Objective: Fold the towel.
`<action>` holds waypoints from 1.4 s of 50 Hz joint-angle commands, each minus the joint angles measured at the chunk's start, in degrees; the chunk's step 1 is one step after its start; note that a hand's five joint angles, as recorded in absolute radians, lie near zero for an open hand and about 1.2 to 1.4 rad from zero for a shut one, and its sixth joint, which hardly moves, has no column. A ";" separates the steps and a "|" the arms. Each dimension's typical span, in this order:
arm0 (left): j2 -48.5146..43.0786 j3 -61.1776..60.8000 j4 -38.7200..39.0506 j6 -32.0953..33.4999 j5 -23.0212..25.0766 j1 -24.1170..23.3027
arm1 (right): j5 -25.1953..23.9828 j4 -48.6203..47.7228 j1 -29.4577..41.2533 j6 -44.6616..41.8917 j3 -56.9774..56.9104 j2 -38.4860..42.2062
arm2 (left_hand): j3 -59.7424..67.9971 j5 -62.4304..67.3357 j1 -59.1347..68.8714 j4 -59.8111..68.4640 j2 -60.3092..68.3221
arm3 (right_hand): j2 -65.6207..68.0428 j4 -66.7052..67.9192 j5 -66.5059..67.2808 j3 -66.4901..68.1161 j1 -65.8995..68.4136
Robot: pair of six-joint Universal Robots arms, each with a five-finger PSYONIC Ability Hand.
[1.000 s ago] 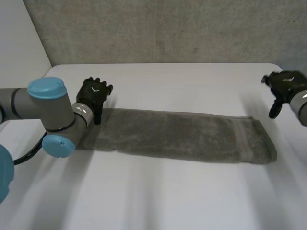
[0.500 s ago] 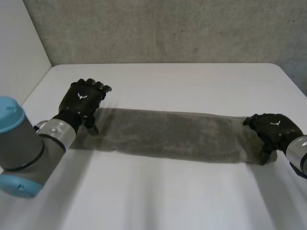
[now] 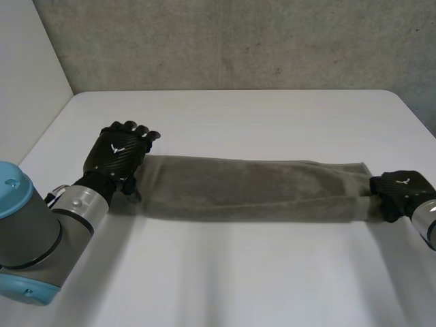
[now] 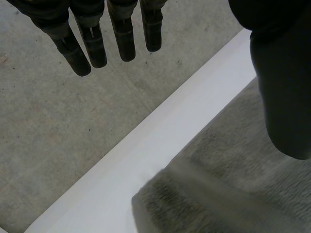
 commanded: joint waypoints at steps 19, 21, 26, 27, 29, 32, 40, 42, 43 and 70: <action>2.38 -0.08 -0.11 -0.09 -0.17 0.50 | 1.82 14.09 -5.30 -14.22 -19.86 -4.27 | -3.41 -12.32 -4.55 -4.16 -3.99 | 4.44 3.20 4.49 5.39 4.33; 2.47 -0.08 -0.11 -0.09 -0.17 0.59 | 2.17 14.27 -1.61 -12.11 -22.32 -4.54 | -3.41 -12.32 -4.55 -4.16 -3.99 | 4.44 3.20 4.49 5.39 4.33; 2.38 -0.17 -0.02 -0.09 -0.26 0.50 | 3.22 13.74 16.44 -9.12 -29.51 -3.84 | -3.41 -12.32 -4.55 -4.16 -3.99 | 4.44 3.20 4.49 5.39 4.33; 2.38 -0.17 -0.02 -0.09 -0.26 0.50 | 3.22 13.74 16.50 -9.12 -29.52 -3.83 | -3.41 -12.32 -4.55 -4.16 -3.99 | 4.44 3.20 4.49 5.39 4.33; 2.38 -0.43 -0.02 -0.09 -0.26 0.50 | 3.49 13.30 26.56 -9.74 -32.50 -0.52 | -3.41 -12.32 -4.55 -4.16 -3.99 | 4.44 3.20 4.49 5.39 4.33; 2.38 -0.43 0.07 -0.09 -0.26 0.59 | 3.58 12.16 34.30 -11.23 -34.53 4.23 | -3.58 -12.49 -4.72 -4.33 -4.16 | 4.44 3.20 4.49 5.39 4.33; 1.68 -0.35 0.77 -0.01 -0.08 0.76 | 2.70 9.87 47.78 -17.91 -34.89 15.05 | -3.58 -12.49 -4.72 -4.33 -4.16 | 4.44 3.20 4.49 5.39 4.33; 1.32 -0.35 1.56 -0.01 -0.17 0.76 | 2.70 9.78 48.40 -18.18 -34.89 15.85 | -3.58 -12.49 -4.72 -4.33 -4.16 | 4.44 3.20 4.49 5.39 4.33; 0.89 -0.35 2.26 -0.01 -0.26 0.76 | 2.70 9.78 48.58 -18.26 -34.89 16.11 | -3.58 -12.49 -4.72 -4.33 -4.16 | 4.17 2.93 4.22 5.12 4.06; -5.86 9.04 3.06 0.26 -1.05 -19.53 | 1.73 9.87 25.40 1.07 -9.16 -6.90 | -5.26 -14.17 -6.40 -6.01 -5.84 | -65.56 -66.80 -65.51 -64.61 -65.67</action>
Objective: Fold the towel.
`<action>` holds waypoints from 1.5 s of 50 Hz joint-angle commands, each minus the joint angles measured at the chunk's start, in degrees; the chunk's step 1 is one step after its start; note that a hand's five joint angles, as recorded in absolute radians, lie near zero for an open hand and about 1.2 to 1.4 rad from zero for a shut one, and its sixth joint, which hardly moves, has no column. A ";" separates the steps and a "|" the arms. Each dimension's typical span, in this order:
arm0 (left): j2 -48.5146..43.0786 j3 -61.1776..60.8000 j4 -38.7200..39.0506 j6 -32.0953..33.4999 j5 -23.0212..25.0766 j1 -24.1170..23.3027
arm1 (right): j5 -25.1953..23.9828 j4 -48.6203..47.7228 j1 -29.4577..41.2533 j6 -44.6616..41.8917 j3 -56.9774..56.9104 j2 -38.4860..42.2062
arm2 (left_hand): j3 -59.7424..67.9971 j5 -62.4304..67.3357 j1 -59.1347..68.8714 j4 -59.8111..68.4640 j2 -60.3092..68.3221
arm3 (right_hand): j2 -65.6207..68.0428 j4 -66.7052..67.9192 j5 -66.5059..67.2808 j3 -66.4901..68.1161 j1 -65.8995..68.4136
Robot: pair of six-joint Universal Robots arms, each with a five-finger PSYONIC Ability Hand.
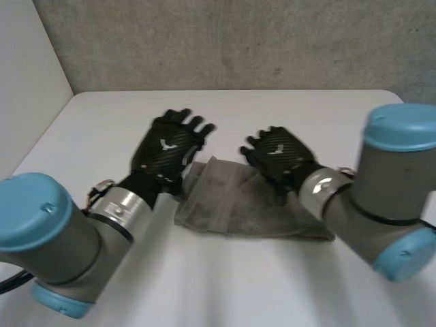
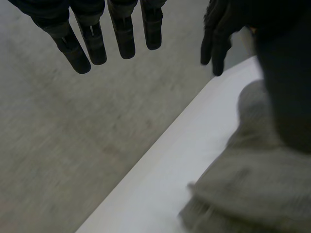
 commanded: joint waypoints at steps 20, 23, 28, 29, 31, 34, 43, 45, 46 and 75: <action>-22.42 18.51 -5.98 0.90 -10.54 -6.72 | -0.69 -7.69 -17.53 9.34 23.72 -5.68 | -2.70 -11.32 -4.01 -3.56 -3.40 | 22.11 21.82 25.51 22.51 23.21; -22.42 18.07 -6.07 0.73 -10.54 -6.71 | -0.69 -7.77 -17.44 9.78 23.02 -4.27 | -2.69 -11.32 -4.01 -3.55 -3.39 | 31.85 31.56 35.24 32.24 32.95; -22.51 17.11 -6.24 0.81 -10.80 -6.89 | -0.61 -7.95 -17.09 9.78 22.40 -3.12 | -2.70 -11.32 -4.01 -3.56 -3.40 | 49.19 48.89 52.58 49.58 50.29; -22.51 17.10 -6.24 0.81 -10.80 -6.89 | -0.61 -7.95 -17.09 9.78 22.40 -3.12 | -2.69 -11.32 -4.01 -3.55 -3.39 | 49.23 48.93 52.62 49.62 50.33; -22.34 16.31 -6.24 0.81 -12.38 -7.07 | -0.61 -8.13 -17.09 9.96 22.22 -3.12 | -2.69 -11.32 -4.01 -3.55 -3.39 | 54.26 53.97 57.66 54.66 55.36; -22.07 16.05 -6.33 0.99 -14.13 -7.15 | -0.61 -7.95 -17.00 9.96 22.22 -3.03 | -2.53 -11.15 -3.84 -3.39 -3.23 | 48.94 48.65 52.33 49.33 50.04; -21.37 16.14 -6.33 0.81 -14.93 -7.07 | 0.01 -7.60 -17.27 11.36 23.45 -3.73 | -2.53 -11.15 -3.84 -3.39 -3.23 | 20.80 20.51 24.20 21.19 21.90; -20.93 16.05 -6.33 0.55 -14.93 -6.89 | -0.08 -7.34 -17.27 13.46 23.89 -4.96 | -2.53 -11.15 -3.84 -3.39 -3.23 | 15.10 14.81 18.50 15.50 16.20; -20.93 16.05 -6.33 0.55 -14.93 -6.89 | -0.08 -7.34 -17.27 13.47 23.89 -4.97 | -2.53 -11.15 -3.84 -3.39 -3.23 | 15.08 14.79 18.48 15.48 16.18; -18.91 15.70 -6.59 0.20 -15.02 -6.98 | 0.10 -9.09 -17.44 15.58 24.68 -2.59 | -2.69 -11.32 -4.01 -3.55 -3.39 | 49.56 49.27 52.96 49.96 50.66</action>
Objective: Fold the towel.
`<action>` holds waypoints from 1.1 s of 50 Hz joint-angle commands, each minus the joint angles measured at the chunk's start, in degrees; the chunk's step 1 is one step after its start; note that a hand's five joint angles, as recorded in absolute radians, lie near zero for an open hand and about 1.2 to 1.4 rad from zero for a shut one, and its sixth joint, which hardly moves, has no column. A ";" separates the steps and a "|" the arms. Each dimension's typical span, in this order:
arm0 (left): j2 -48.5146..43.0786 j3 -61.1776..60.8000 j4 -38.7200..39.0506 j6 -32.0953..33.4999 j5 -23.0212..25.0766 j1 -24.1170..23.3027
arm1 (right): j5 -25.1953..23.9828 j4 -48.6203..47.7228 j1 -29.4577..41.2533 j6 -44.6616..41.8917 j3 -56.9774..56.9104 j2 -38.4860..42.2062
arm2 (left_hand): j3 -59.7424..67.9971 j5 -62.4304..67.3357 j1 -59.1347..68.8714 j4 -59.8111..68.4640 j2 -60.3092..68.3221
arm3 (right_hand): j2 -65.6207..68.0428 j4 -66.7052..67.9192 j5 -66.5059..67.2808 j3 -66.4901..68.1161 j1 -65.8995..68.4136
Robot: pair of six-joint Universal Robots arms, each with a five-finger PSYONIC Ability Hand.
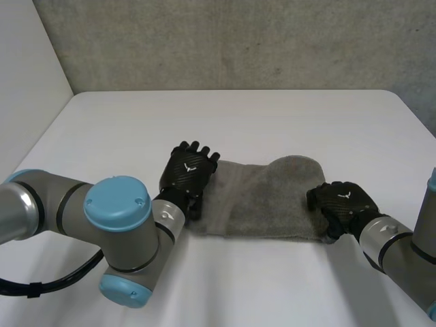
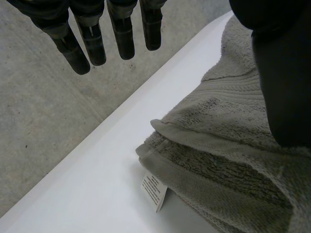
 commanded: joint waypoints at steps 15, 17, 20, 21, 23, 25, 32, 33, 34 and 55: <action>10.66 -2.62 -7.09 -8.57 -3.76 0.30 | 4.96 -3.04 8.44 -22.51 -11.62 -1.89 | -3.51 -12.19 -4.84 -4.40 -4.24 | 45.73 45.67 45.38 45.58 44.89; 11.64 -2.98 -7.09 -9.19 -3.76 0.66 | 4.96 -2.96 11.87 -24.63 -14.16 -1.54 | -3.51 -12.19 -4.84 -4.40 -4.24 | 45.73 45.67 45.38 45.58 44.89; 13.22 -3.42 -7.00 -9.37 -3.84 2.76 | 4.26 -2.43 18.20 -27.27 -19.00 1.17 | -3.51 -12.19 -4.84 -4.40 -4.24 | 45.73 45.67 45.38 45.58 44.89; 13.23 -3.42 -7.00 -9.37 -3.84 2.77 | 4.26 -2.43 18.23 -27.28 -19.02 1.18 | -3.51 -12.19 -4.84 -4.40 -4.24 | 45.73 45.67 45.38 45.58 44.89; 15.15 -4.21 -7.00 -9.64 -3.84 6.09 | 2.69 -0.59 23.91 -28.77 -24.36 6.96 | -3.51 -12.19 -4.84 -4.40 -4.24 | 45.73 45.67 45.38 45.58 44.89; 15.86 -4.56 -7.00 -9.81 -3.76 7.33 | 1.02 1.07 26.47 -29.47 -26.73 10.12 | -3.51 -12.19 -4.84 -4.40 -4.24 | 45.73 45.67 45.38 45.58 44.89; 17.36 -5.79 -7.00 -10.08 -3.58 9.27 | -4.62 10.93 31.41 -33.08 -32.21 20.70 | -3.51 -12.19 -4.84 -4.40 -4.24 | 45.73 45.67 45.38 45.58 44.89; 17.71 -6.23 -6.83 -10.16 -3.58 9.27 | -4.53 12.41 31.50 -33.61 -32.82 21.39 | -3.51 -12.19 -4.84 -4.40 -4.24 | 45.73 45.67 45.38 45.58 44.89; 17.97 -6.75 -6.74 -10.17 -3.41 9.45 | -4.18 12.51 31.33 -33.26 -33.43 21.40 | -3.51 -12.19 -4.84 -4.40 -4.24 | 45.73 45.67 45.38 45.58 44.89; 17.62 -3.25 -4.63 -12.35 -2.96 6.73 | 2.05 9.08 23.08 -3.05 -23.16 2.07 | -3.51 -12.19 -4.84 -4.40 -4.24 | -24.27 -24.33 -24.62 -24.42 -25.11</action>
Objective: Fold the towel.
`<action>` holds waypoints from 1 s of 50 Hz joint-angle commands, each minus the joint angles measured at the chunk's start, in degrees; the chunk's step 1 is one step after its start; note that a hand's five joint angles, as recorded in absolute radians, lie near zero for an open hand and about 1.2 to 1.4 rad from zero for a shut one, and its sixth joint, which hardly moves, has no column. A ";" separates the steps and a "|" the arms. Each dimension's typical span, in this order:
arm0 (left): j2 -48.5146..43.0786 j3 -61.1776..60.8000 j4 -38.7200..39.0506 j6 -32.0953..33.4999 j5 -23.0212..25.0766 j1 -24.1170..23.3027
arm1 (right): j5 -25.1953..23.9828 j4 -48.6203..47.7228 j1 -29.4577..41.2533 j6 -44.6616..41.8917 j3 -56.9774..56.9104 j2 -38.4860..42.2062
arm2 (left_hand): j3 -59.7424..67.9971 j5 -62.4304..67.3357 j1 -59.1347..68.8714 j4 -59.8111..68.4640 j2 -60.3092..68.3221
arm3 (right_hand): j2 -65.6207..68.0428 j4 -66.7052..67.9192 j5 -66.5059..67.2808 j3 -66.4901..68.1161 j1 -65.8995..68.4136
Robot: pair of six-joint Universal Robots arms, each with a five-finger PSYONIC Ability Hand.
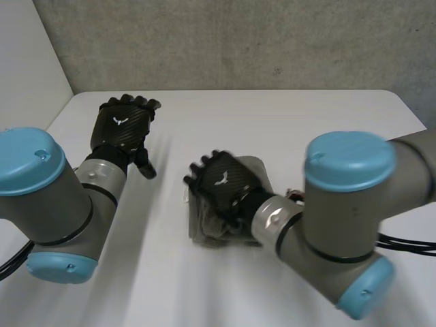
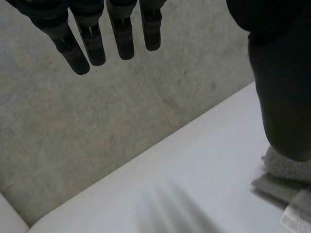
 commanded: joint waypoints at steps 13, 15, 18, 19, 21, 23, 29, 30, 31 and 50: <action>-11.67 6.69 0.21 -6.51 3.25 -10.54 | 2.94 1.08 -12.91 21.44 3.28 -2.85 | -3.84 -12.40 -5.17 -4.73 -4.57 | -4.68 -4.65 -1.16 -3.96 -3.28; -13.69 7.48 -0.23 -6.34 2.90 -10.63 | 2.68 0.81 -13.00 22.05 2.93 -1.01 | -3.84 -12.40 -5.18 -4.73 -4.58 | -4.68 -4.65 -1.16 -3.96 -3.28; -17.65 9.06 -1.11 -6.34 2.46 -10.98 | 2.59 0.99 -13.00 22.40 1.17 2.77 | -3.51 -12.07 -4.84 -4.40 -4.24 | -4.68 -4.65 -1.16 -3.96 -3.28; -17.66 9.07 -1.11 -6.34 2.46 -10.98 | 2.59 0.99 -13.00 22.40 0.48 4.86 | -3.51 -12.07 -4.84 -4.40 -4.24 | -4.68 -4.65 -1.16 -3.96 -3.28; -20.55 9.86 -2.86 -6.34 2.46 -11.24 | 2.50 0.99 -13.00 22.14 -0.15 7.08 | -3.51 -12.07 -4.84 -4.40 -4.24 | -4.68 -4.65 -1.16 -3.96 -3.28; -21.52 10.21 -3.57 -6.42 2.46 -11.16 | 2.41 1.08 -13.00 22.14 -0.94 9.10 | -3.51 -12.07 -4.84 -4.40 -4.24 | -4.68 -4.65 -1.16 -3.96 -3.28; -22.41 10.74 -5.42 -6.42 2.37 -11.16 | 2.41 1.16 -13.00 21.96 -2.96 12.88 | -3.34 -11.90 -4.67 -4.23 -4.07 | -4.68 -4.65 -1.16 -3.96 -3.28; -21.71 10.83 -5.94 -6.42 2.28 -11.16 | 2.50 0.99 -13.00 21.88 -3.31 12.62 | -3.34 -11.90 -4.67 -4.23 -4.07 | -4.68 -4.65 -1.16 -3.96 -3.28; -21.01 10.83 -6.21 -6.42 2.28 -10.89 | 2.50 0.90 -13.09 21.96 -3.40 11.92 | -3.17 -11.73 -4.51 -4.06 -3.91 | -4.68 -4.65 -1.16 -3.96 -3.28; 2.36 9.34 -14.55 -5.11 -1.05 -3.70 | 13.12 1.95 -17.48 27.59 -0.77 -13.74 | -4.52 -13.07 -5.85 -5.40 -5.25 | -4.68 -4.65 -1.16 -3.96 -3.28</action>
